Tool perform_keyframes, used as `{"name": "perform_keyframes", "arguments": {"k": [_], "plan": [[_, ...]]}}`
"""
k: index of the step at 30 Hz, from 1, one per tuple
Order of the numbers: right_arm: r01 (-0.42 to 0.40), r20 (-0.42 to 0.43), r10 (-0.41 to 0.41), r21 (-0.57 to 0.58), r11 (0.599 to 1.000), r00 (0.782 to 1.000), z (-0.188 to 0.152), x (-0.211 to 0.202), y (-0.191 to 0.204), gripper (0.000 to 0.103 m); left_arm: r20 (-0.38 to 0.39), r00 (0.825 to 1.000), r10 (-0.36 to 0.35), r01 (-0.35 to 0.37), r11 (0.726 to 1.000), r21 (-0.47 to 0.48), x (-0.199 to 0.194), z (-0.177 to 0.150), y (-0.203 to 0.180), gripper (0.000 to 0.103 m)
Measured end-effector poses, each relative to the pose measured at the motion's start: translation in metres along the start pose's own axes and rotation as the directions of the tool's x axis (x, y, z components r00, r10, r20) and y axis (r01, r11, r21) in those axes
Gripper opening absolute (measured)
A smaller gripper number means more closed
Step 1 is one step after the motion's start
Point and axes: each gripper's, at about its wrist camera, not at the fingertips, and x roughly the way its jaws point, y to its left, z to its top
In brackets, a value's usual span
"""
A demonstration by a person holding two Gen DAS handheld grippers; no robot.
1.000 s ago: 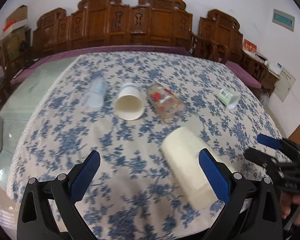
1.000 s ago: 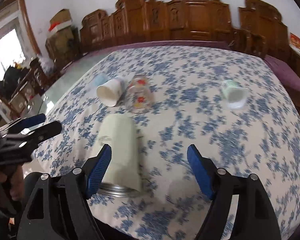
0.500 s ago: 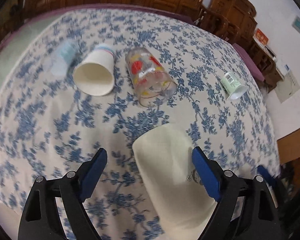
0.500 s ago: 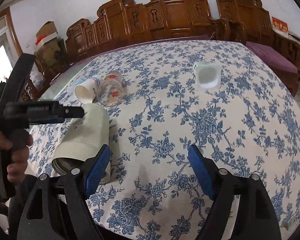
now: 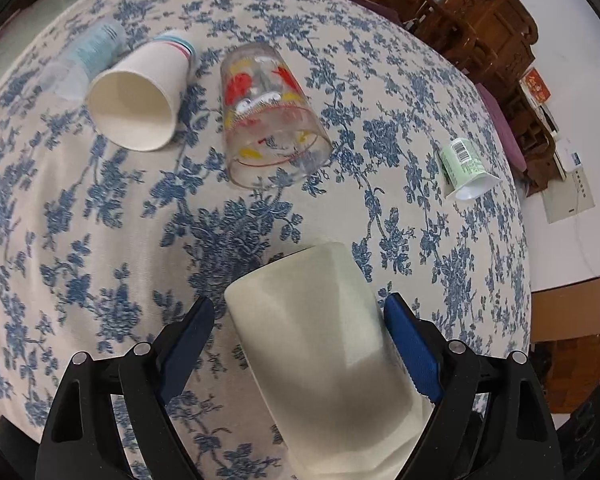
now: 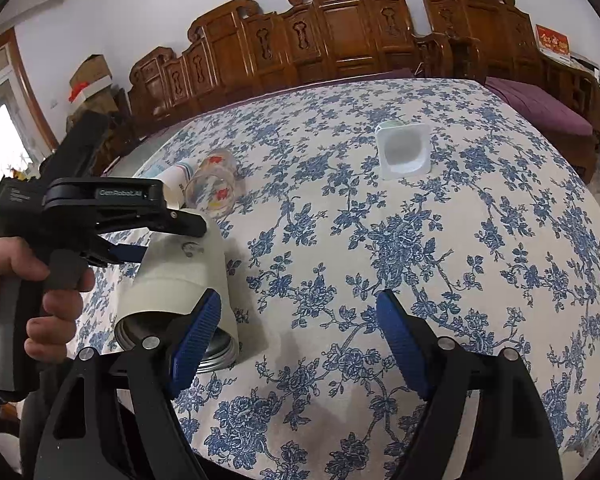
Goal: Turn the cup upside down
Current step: 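Close the left gripper on the cream cup while the right gripper releases it, then rotate the cream cup with the left gripper so its dark rim faces down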
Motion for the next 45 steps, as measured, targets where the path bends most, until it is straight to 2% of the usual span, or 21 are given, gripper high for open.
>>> {"name": "perform_keyframes", "arguments": {"k": [9,14,16,18,23,28,33,37,40,45], "plan": [[0.001,0.004,-0.001,-0.004,1.0,1.0,0.001,-0.001,0.0,0.082,-0.08,0.996,-0.042,0.038,0.998,-0.053,0.022,0.004,0.001,0.083],[0.001,-0.002,-0.001,-0.002,1.0,1.0,-0.001,0.001,0.001,0.082,-0.075,0.997,-0.029,0.027,0.999,-0.029,0.022,0.003,0.0,0.078],[0.003,-0.005,-0.003,-0.004,1.0,1.0,-0.002,0.001,0.001,0.082,-0.046,0.999,-0.003,0.003,1.0,0.013,0.013,0.001,-0.003,0.072],[0.004,-0.005,-0.004,-0.004,1.0,1.0,-0.002,0.001,0.002,0.082,0.01,1.0,0.023,-0.023,0.997,0.074,-0.004,-0.002,-0.009,0.071],[0.006,-0.002,-0.006,-0.007,1.0,1.0,-0.002,0.001,0.002,0.082,0.123,0.992,0.025,-0.046,0.984,0.172,-0.045,-0.012,-0.016,0.071],[0.013,-0.001,-0.013,-0.011,1.0,1.0,-0.001,0.0,0.003,0.082,0.244,0.969,0.028,-0.095,0.959,0.267,-0.084,-0.03,-0.026,0.07],[0.023,-0.001,-0.023,-0.014,1.0,1.0,0.0,-0.001,0.003,0.082,0.339,0.938,0.069,-0.181,0.933,0.31,-0.097,-0.03,-0.033,0.07],[0.029,-0.001,-0.029,-0.023,0.999,1.0,0.0,-0.003,0.004,0.082,0.343,0.937,0.071,-0.188,0.928,0.321,-0.096,-0.026,-0.034,0.07],[0.03,0.001,-0.03,-0.027,0.999,1.0,0.001,-0.003,0.006,0.082,0.355,0.928,0.114,-0.243,0.907,0.343,-0.086,-0.026,-0.036,0.07],[0.029,0.003,-0.029,-0.026,0.999,1.0,0.003,-0.004,0.006,0.082,0.335,0.935,0.119,-0.242,0.903,0.355,-0.074,-0.031,-0.035,0.07]]}}
